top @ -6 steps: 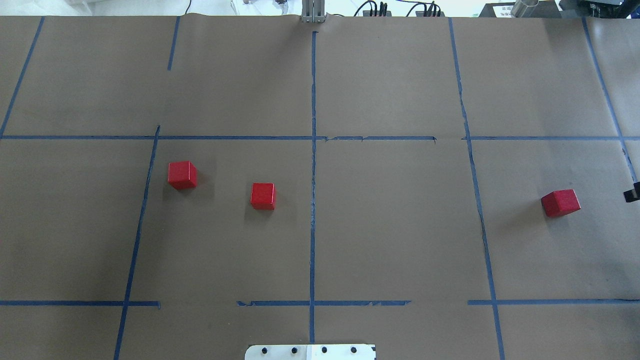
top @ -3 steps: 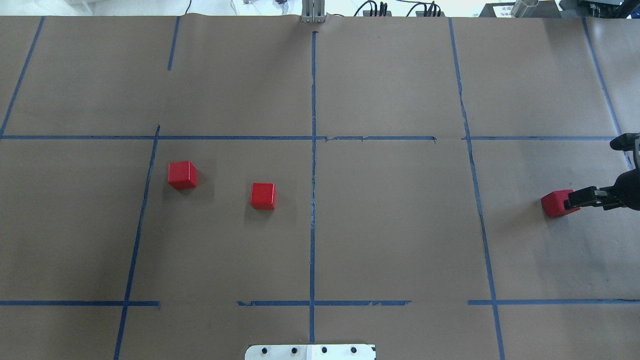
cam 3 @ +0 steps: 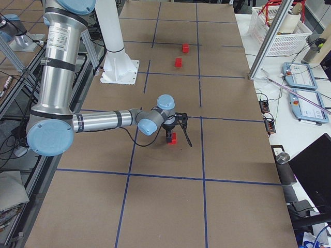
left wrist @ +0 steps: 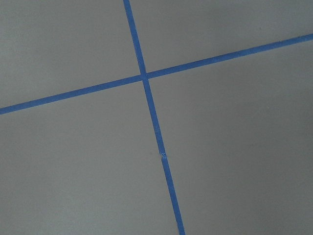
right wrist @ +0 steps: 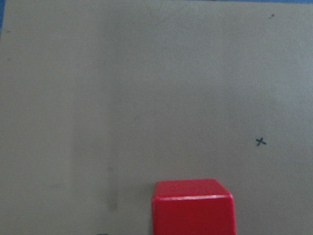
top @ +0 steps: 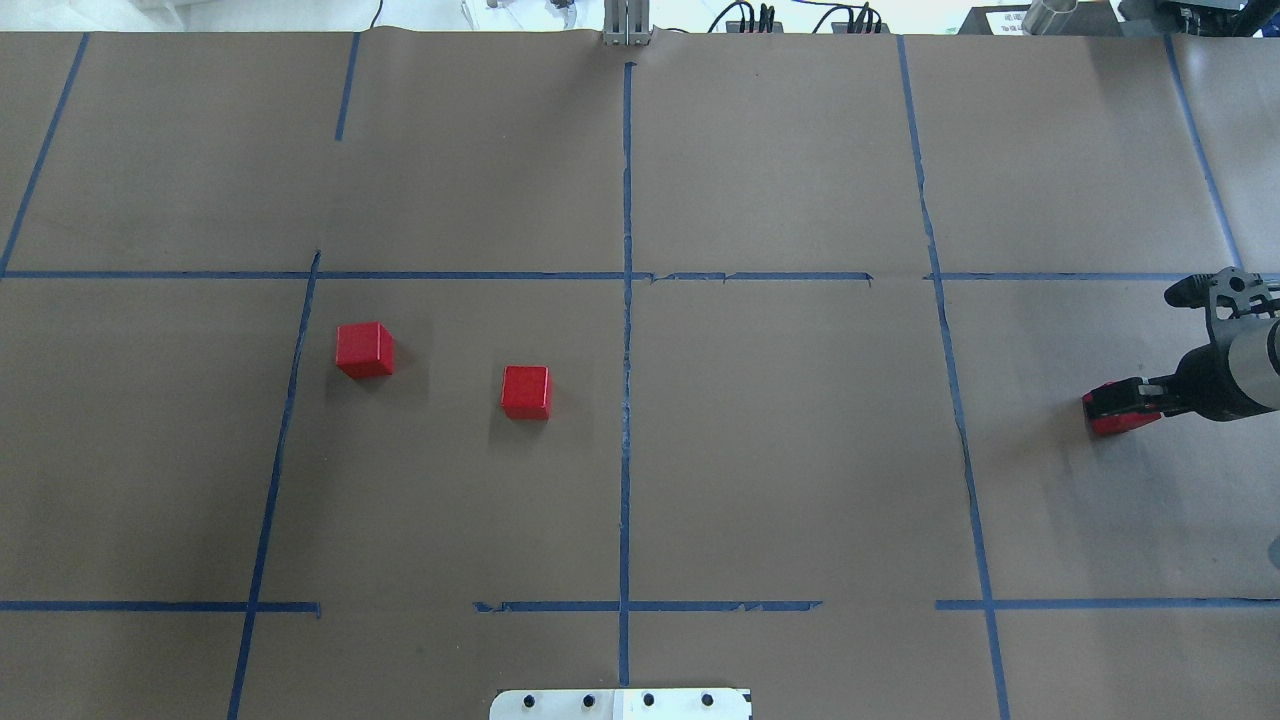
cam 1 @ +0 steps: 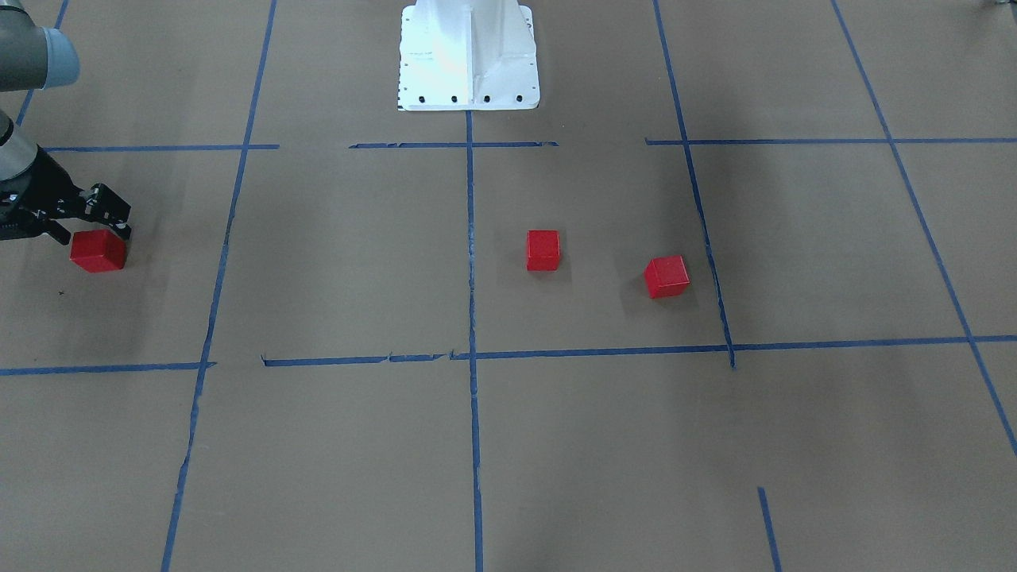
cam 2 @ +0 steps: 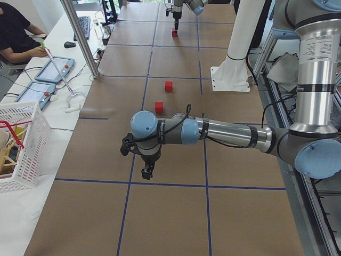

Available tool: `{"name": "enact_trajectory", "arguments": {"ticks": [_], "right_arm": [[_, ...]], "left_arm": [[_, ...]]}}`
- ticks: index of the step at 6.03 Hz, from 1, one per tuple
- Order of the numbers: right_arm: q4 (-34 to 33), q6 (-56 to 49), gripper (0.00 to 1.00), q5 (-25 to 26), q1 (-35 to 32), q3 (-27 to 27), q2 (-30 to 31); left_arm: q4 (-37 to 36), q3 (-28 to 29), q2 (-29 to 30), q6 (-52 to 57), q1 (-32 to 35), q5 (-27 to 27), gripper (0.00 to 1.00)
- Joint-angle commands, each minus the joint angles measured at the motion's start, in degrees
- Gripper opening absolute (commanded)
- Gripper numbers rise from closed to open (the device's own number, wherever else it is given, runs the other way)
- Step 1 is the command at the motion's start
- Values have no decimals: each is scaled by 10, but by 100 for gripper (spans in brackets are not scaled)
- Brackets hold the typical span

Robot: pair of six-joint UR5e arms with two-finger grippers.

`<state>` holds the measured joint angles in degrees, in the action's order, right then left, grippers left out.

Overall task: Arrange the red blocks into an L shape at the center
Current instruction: 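Lower the right gripper onto the outlying red cube and grasp it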

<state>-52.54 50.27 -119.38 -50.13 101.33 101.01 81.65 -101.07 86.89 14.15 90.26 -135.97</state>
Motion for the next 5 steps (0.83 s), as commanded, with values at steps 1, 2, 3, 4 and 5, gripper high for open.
{"name": "enact_trajectory", "arguments": {"ticks": [1, 2, 3, 4, 5], "right_arm": [[0, -4, 94, 8, 3, -8, -1], [0, -3, 77, 9, 6, -16, -6], [0, -4, 3, 9, 6, -16, -9], [1, -3, 0, 9, 5, -11, -8], [-7, 3, 0, 7, 6, 23, -9]], "left_arm": [[0, 0, -1, 0, 1, 0, 100], [0, 0, -1, 0, 1, 0, 100], [0, 0, -1, 1, 1, 0, 100], [0, 0, -1, 1, 1, 0, 100], [0, 0, -1, 1, 1, -1, 100]]}}
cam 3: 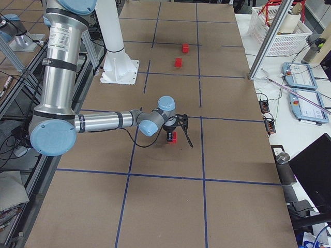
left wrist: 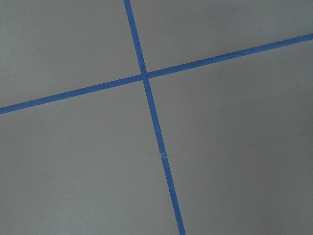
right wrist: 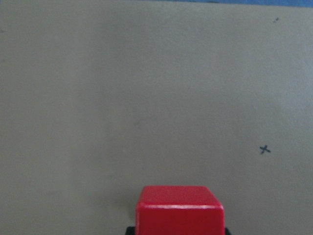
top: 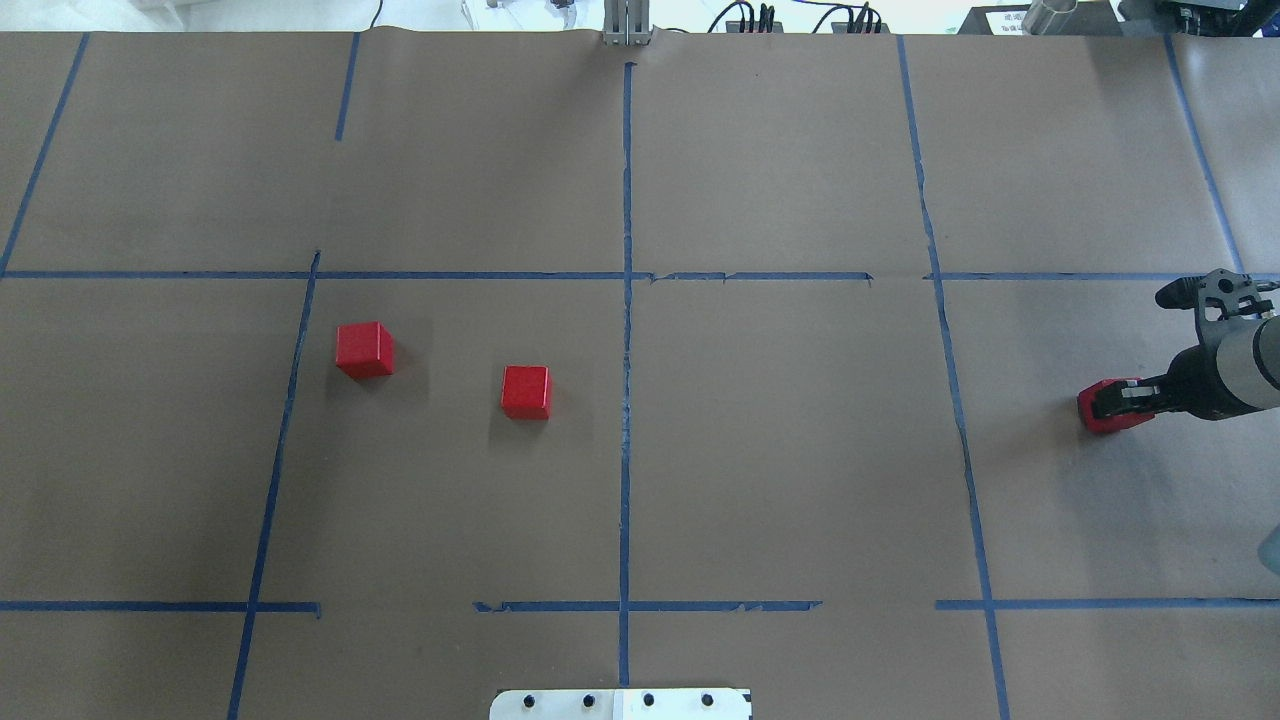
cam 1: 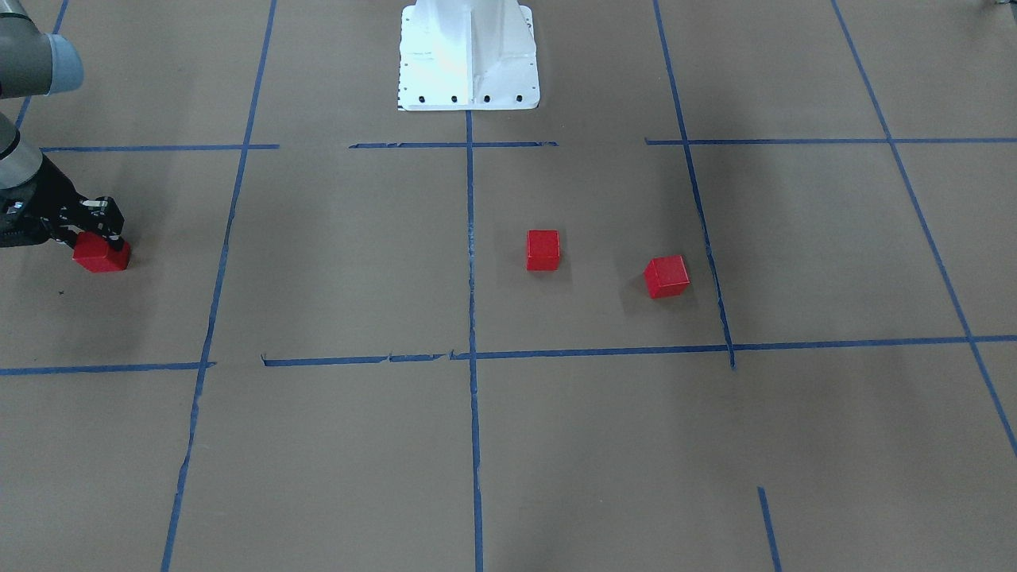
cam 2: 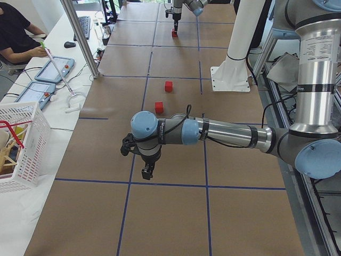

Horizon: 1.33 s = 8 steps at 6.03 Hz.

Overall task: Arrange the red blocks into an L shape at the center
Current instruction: 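Carry the red cube with the right gripper to the table center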

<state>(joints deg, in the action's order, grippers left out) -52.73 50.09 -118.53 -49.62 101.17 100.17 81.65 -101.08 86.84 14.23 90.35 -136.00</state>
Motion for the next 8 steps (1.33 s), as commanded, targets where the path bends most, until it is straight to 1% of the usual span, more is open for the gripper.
{"name": "enact_trajectory", "arguments": {"ticks": [1, 2, 3, 4, 5, 6, 7, 8], "right_arm": [[-6, 54, 0, 0, 35, 71, -10], [-7, 172, 0, 12, 92, 95, -63], [-9, 290, 0, 53, 159, 97, -128], [-110, 361, 0, 69, 189, 97, -233], [-267, 398, 0, 119, 248, 94, -356], [-330, 408, 0, 190, 294, 67, -443], [-329, 437, 0, 193, 304, 8, -491], [-329, 432, 0, 194, 304, -48, -526]], "left_arm": [[-1, -7, -1, -2, 0, -1, 100], [-1, -20, -12, -2, 0, -1, 100], [-1, -27, -15, -2, -1, -1, 100], [0, -29, -15, -1, -1, -1, 100], [0, -29, -15, -1, -1, -1, 100], [0, -30, -15, -1, -1, -1, 100], [0, -31, -15, -1, -1, -1, 100], [0, -32, -15, -1, -1, -1, 100]]}}
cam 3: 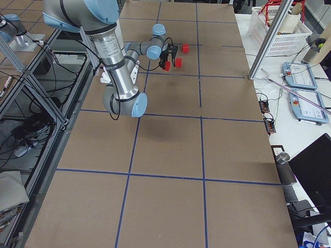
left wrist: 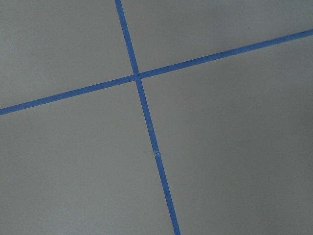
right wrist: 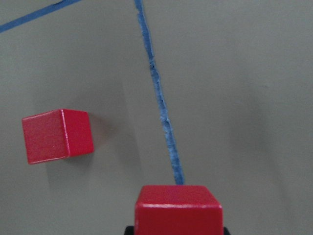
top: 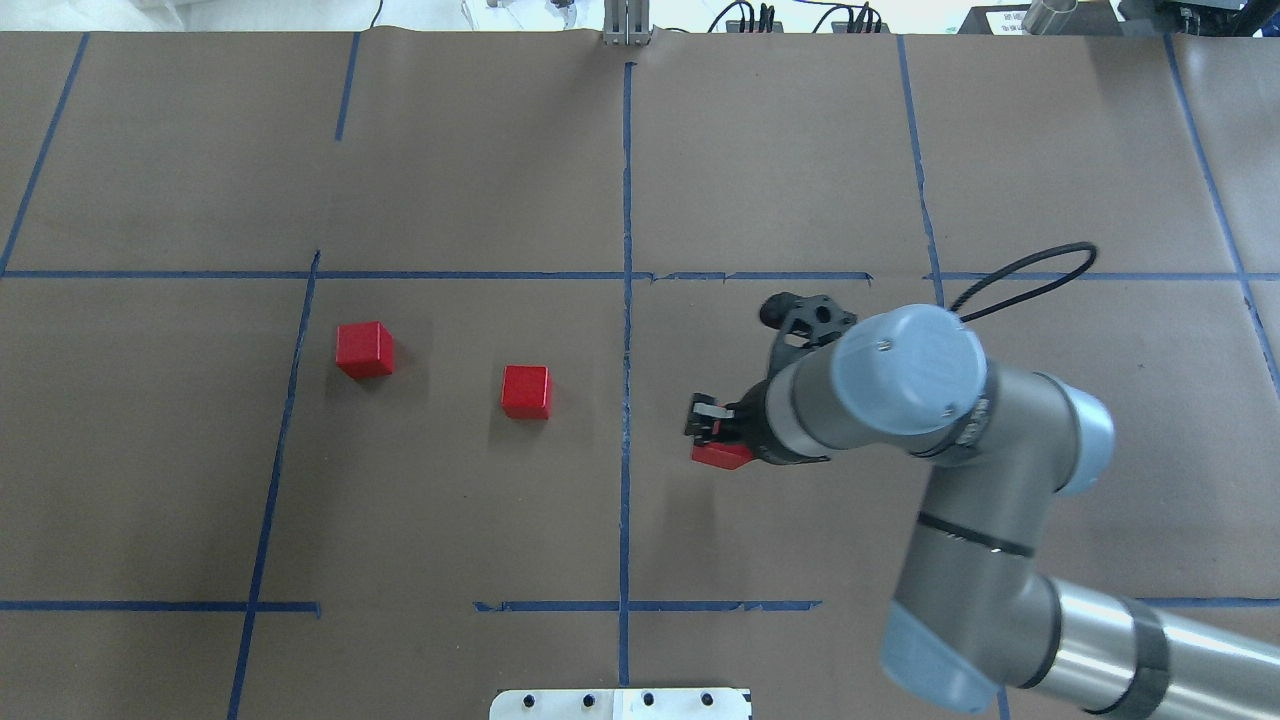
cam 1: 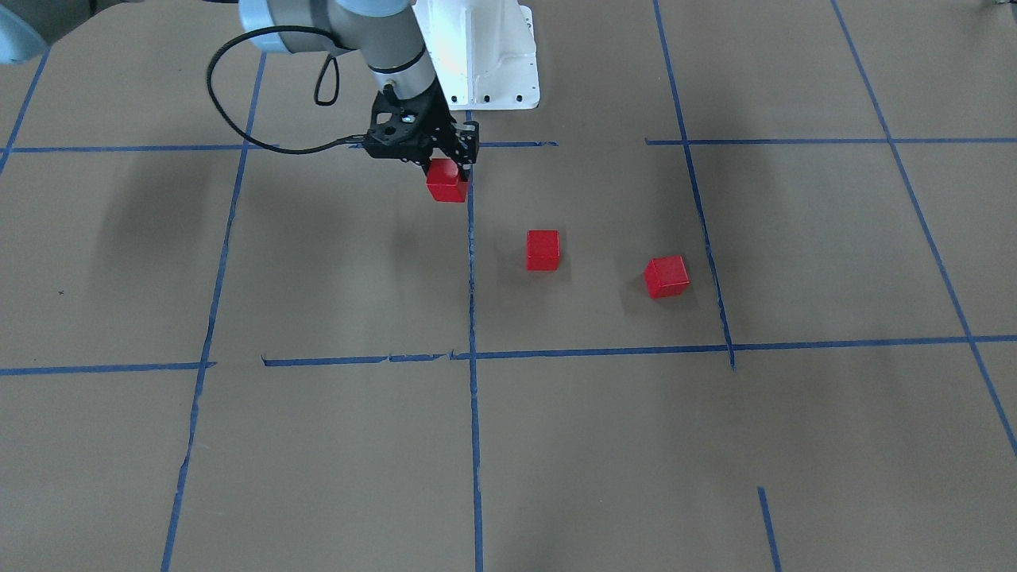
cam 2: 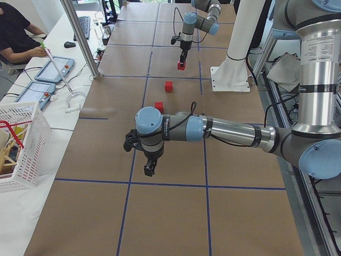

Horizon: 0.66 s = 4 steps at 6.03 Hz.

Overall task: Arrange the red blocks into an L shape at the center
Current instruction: 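Carry the red cube with the right gripper to the table center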

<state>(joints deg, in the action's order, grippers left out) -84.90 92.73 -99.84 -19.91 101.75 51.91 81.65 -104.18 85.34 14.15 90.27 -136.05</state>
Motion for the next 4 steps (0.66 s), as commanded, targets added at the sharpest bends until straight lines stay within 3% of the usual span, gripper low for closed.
{"name": "enact_trajectory", "arguments": {"ticks": [1, 4], "right_arm": [[-7, 1, 0, 7, 8, -84, -55], [-18, -28, 0, 7, 8, -89, -46]], "left_arm": [[0, -5, 0, -1, 0, 0, 100], [0, -7, 0, -1, 0, -6, 100]]}}
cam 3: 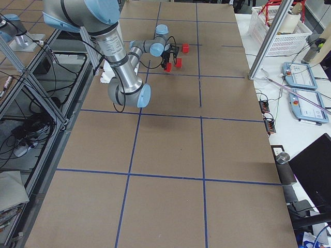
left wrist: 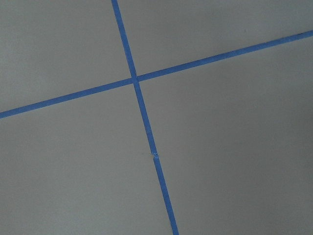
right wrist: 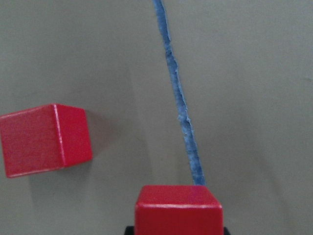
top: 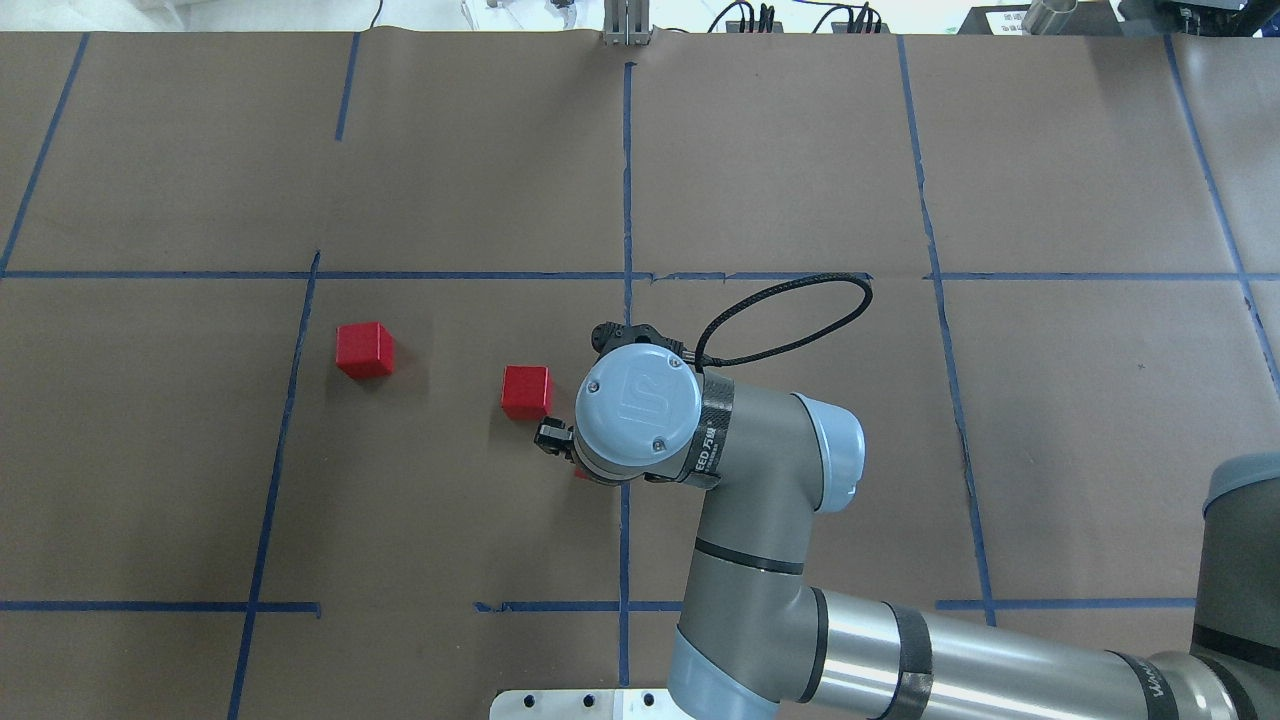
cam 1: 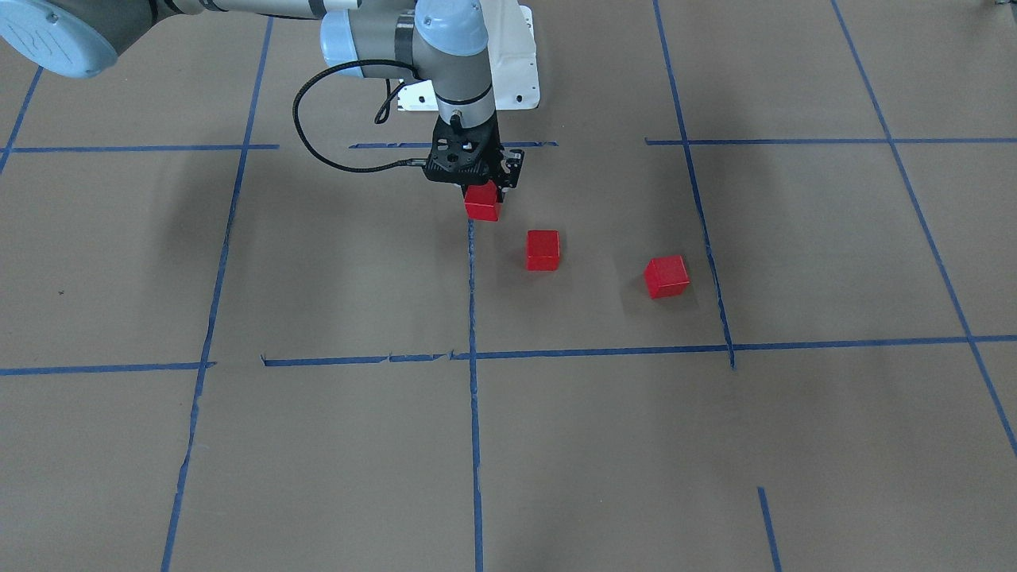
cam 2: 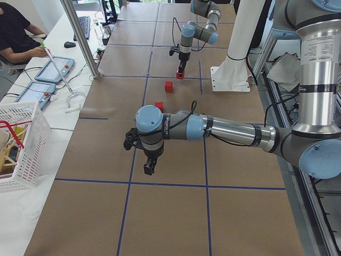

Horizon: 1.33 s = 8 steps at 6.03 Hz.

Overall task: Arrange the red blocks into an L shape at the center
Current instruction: 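Carry the red cube with the right gripper to the table center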

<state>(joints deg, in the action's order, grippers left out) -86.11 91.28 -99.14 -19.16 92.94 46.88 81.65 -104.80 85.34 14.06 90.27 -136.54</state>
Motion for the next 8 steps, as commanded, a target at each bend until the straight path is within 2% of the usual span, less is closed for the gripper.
{"name": "enact_trajectory", "arguments": {"ticks": [1, 4, 5, 6, 8], "right_arm": [[-16, -33, 0, 0, 0, -1, 4], [-16, -53, 2, 14, 8, -10, 6], [-26, -55, 58, 14, 8, -10, 2], [-32, -55, 100, 31, 12, -8, 5], [-34, -65, 100, 40, 16, -1, -3]], "left_arm": [[0, -1, 0, 0, 0, -2, 100], [0, 0, -1, 0, 0, -1, 100], [0, 0, -1, 0, 0, -2, 100], [0, -1, -1, 0, 1, -2, 100], [0, -1, -1, 1, 0, -2, 100]]}}
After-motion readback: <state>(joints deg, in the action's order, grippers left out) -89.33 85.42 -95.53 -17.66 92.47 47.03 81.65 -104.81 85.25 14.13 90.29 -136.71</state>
